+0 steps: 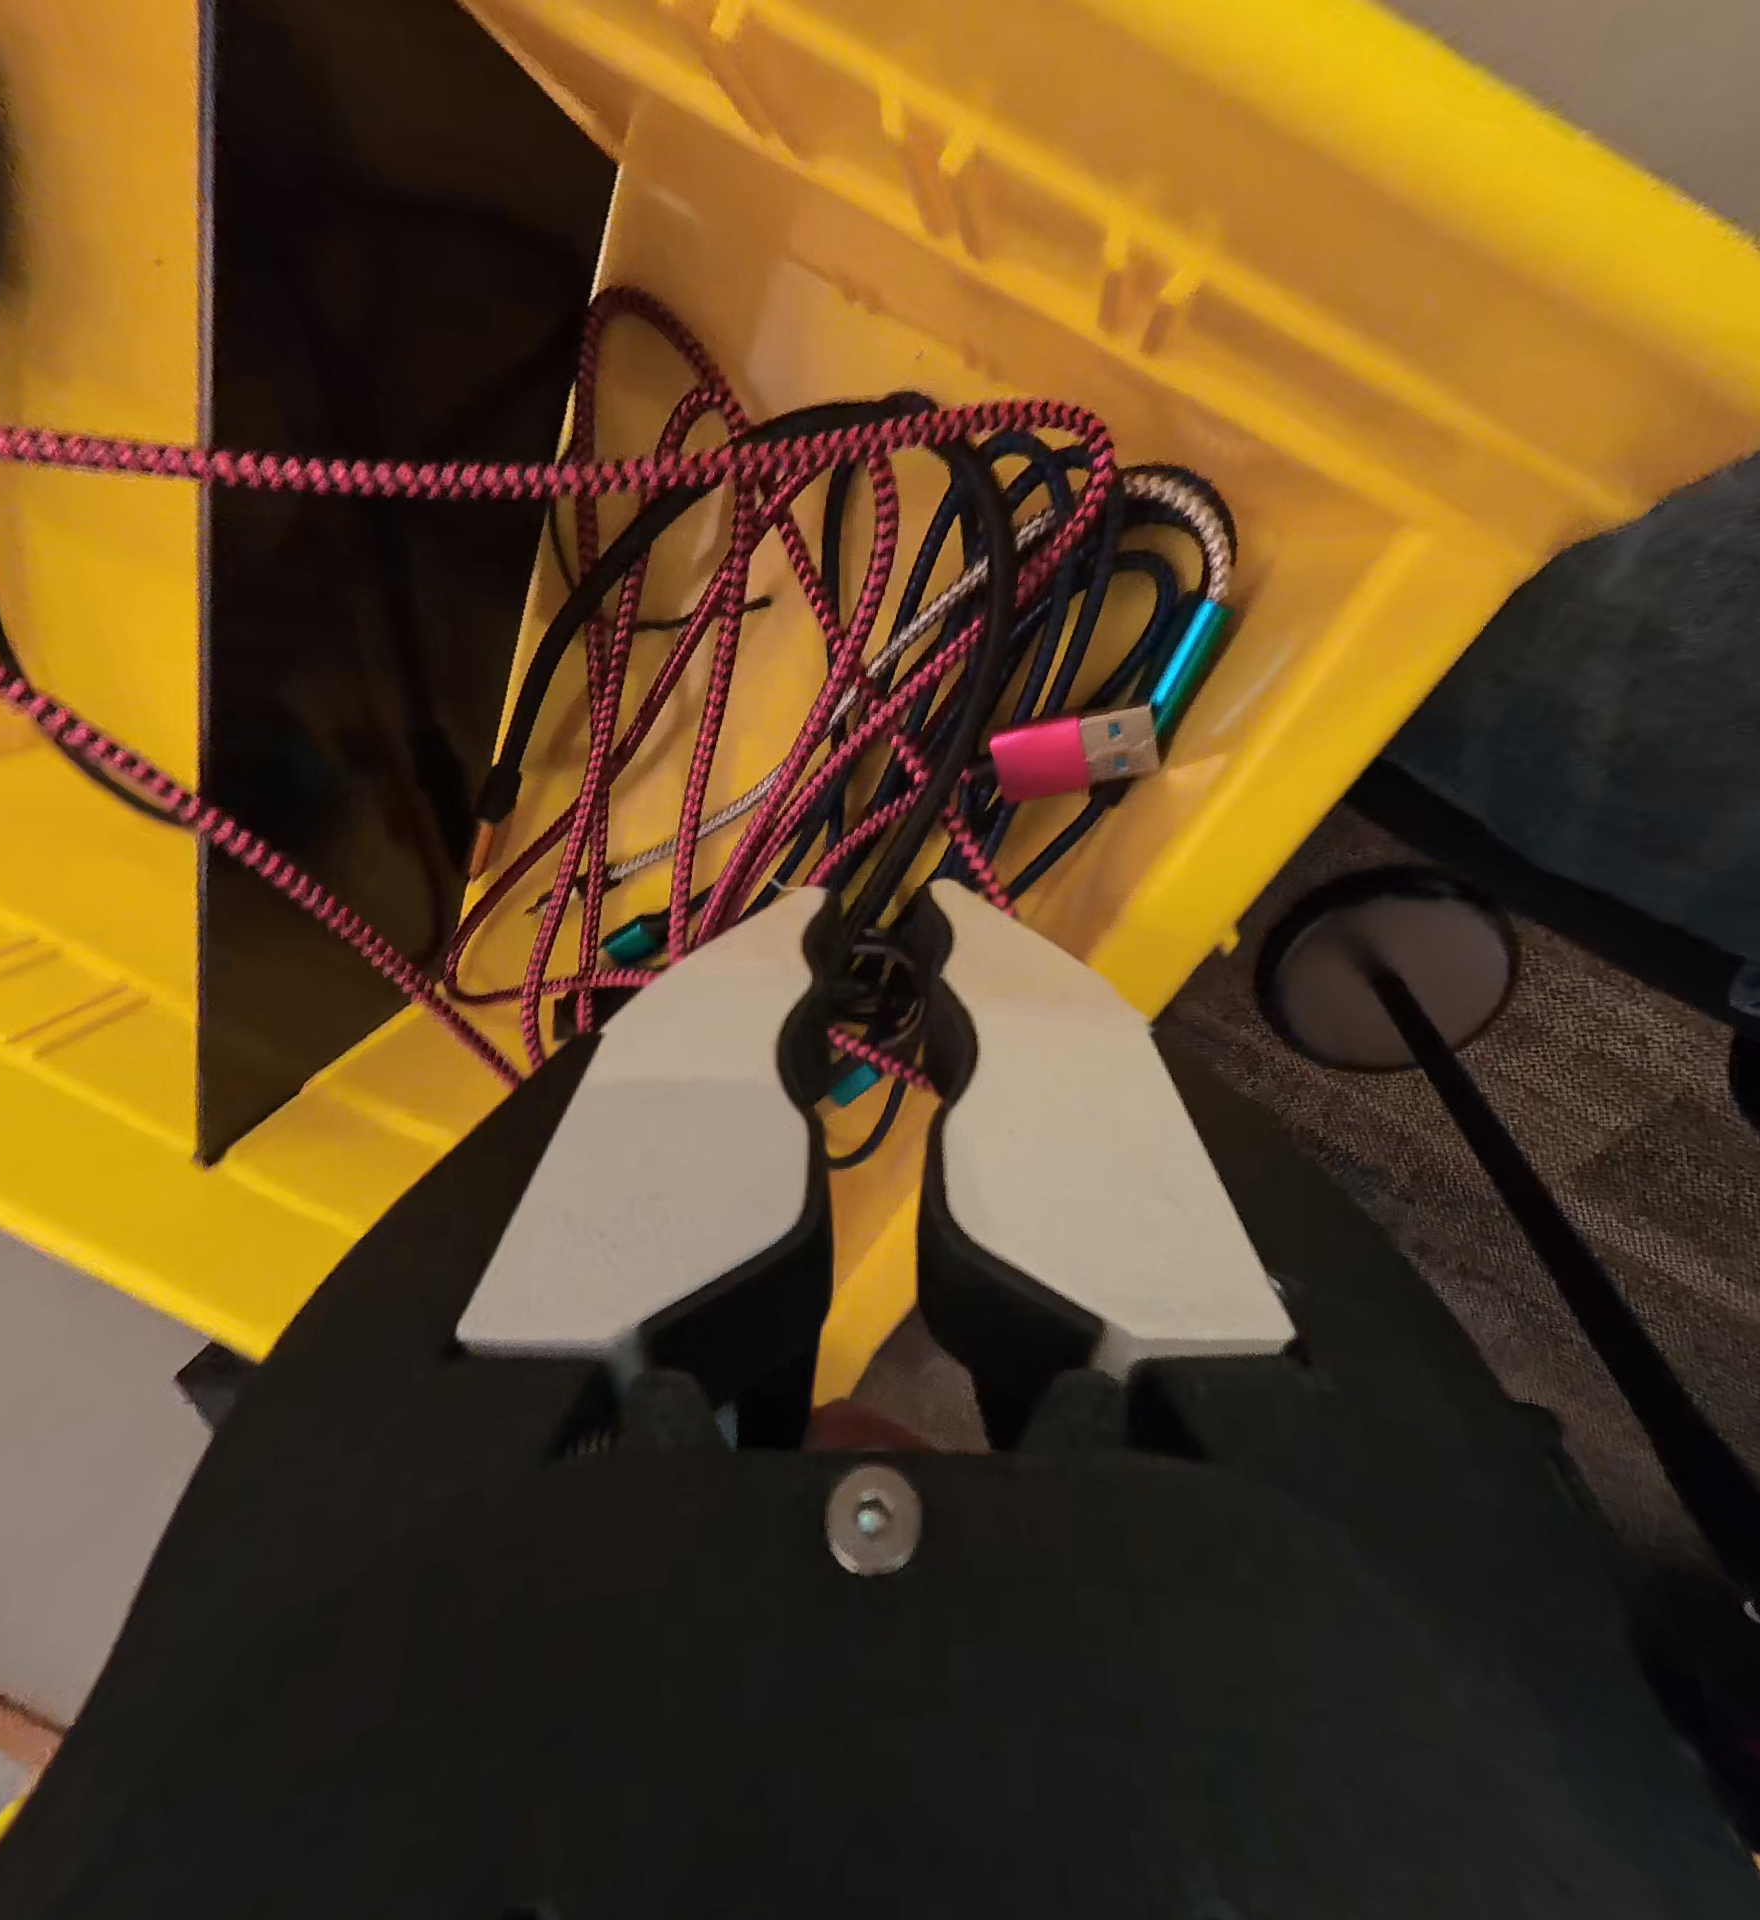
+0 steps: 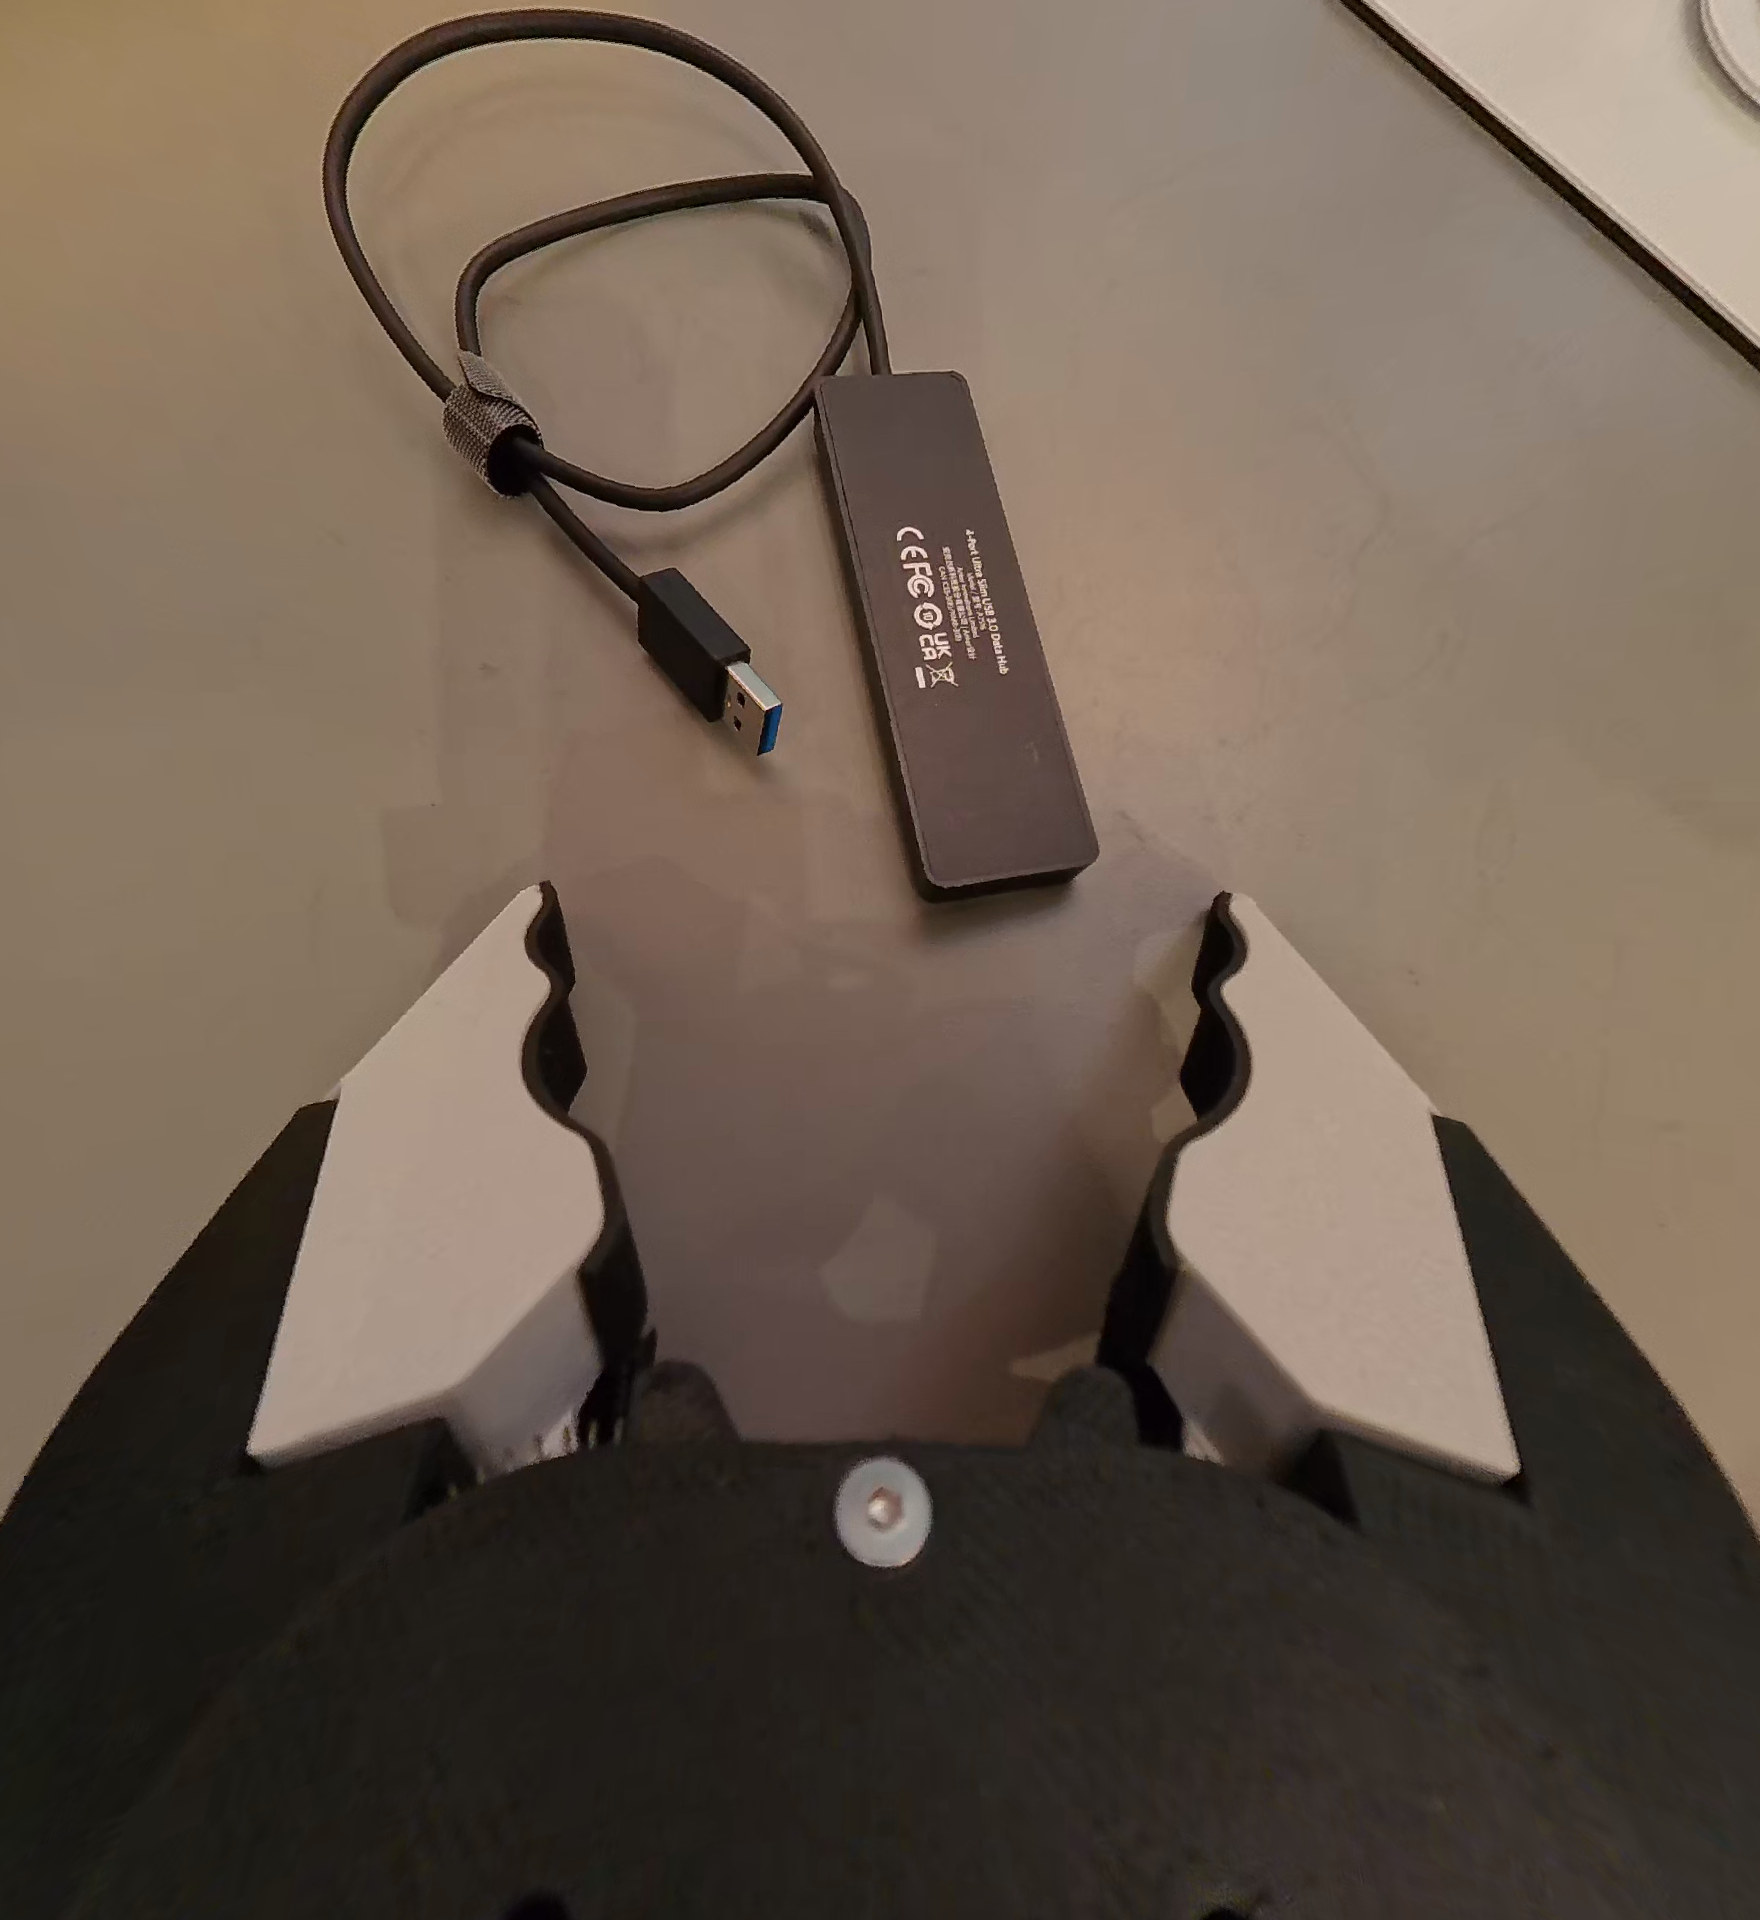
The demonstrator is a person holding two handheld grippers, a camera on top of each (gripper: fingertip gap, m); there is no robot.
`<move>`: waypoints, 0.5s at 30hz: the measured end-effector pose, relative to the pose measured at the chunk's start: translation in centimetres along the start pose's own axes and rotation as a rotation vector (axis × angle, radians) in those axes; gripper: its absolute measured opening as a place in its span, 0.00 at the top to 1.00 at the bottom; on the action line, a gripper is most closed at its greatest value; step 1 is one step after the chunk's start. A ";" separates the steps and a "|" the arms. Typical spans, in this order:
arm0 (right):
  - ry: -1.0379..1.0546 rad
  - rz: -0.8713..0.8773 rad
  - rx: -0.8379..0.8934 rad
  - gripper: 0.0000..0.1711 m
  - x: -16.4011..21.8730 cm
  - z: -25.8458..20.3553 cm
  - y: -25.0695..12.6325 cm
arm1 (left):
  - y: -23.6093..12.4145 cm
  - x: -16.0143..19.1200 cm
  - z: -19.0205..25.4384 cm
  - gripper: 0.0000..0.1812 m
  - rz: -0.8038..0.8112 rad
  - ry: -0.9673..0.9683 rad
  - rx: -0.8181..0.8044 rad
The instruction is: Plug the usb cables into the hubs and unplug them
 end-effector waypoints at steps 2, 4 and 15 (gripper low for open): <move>0.000 0.000 0.001 0.31 0.0 0.0 0.0 | 0.4 -0.3 0.1 0.97 0.000 0.006 -0.007; 0.001 0.001 0.000 0.31 0.0 0.0 0.0 | 0.5 -0.2 0.0 0.98 -0.015 0.020 -0.019; 0.006 0.006 -0.005 0.31 0.0 0.0 0.0 | -6.0 -0.6 -2.1 0.98 0.178 -0.092 -0.105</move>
Point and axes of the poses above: each gripper's, where its closed fingertips meet, y out along the fingers, x out of its underside, z = x × y across the jaws, the point moved 4 cm from there along -y, back along the fingers, and after that the axes turned 11 degrees about -x, right-handed, at the moved point
